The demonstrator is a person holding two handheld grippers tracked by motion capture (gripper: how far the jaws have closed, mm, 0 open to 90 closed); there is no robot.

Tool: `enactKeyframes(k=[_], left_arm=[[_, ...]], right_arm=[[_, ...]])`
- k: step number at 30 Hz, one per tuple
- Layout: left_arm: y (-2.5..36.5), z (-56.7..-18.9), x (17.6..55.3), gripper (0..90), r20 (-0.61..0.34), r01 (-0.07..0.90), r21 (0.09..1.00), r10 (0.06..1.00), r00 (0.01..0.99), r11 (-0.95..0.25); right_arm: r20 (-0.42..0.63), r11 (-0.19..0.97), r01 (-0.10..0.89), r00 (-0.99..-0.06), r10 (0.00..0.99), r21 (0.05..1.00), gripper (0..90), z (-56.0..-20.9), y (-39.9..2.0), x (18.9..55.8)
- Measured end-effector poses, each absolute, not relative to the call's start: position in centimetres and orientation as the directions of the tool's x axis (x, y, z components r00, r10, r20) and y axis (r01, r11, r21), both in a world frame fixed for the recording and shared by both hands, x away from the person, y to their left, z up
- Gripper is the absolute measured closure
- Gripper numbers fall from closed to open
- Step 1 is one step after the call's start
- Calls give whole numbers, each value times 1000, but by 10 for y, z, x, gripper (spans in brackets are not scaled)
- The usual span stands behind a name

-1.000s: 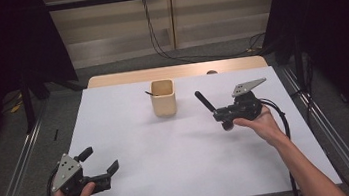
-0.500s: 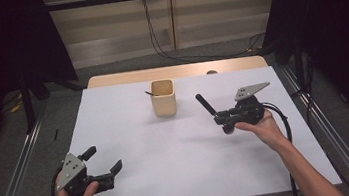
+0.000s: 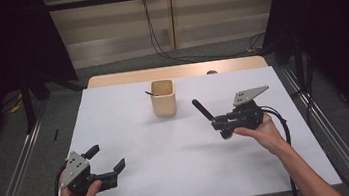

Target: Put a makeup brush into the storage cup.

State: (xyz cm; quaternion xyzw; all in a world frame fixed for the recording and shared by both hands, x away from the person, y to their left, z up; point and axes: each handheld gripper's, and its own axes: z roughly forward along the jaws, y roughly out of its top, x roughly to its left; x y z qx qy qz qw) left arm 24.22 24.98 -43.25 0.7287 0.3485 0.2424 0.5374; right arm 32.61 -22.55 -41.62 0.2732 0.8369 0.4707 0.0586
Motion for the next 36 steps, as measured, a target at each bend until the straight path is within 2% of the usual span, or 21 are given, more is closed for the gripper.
enactKeyframes(k=[19,36], left_arm=[[234,-426,253,33,5,207,958,733,680,-199],[213,-425,262,33,25,192,947,653,757,-259]], right_arm=[[153,464,367,-887,436,807,727,-417,-201,317],[167,547,331,-930,327,769,727,-419,-174,311]])
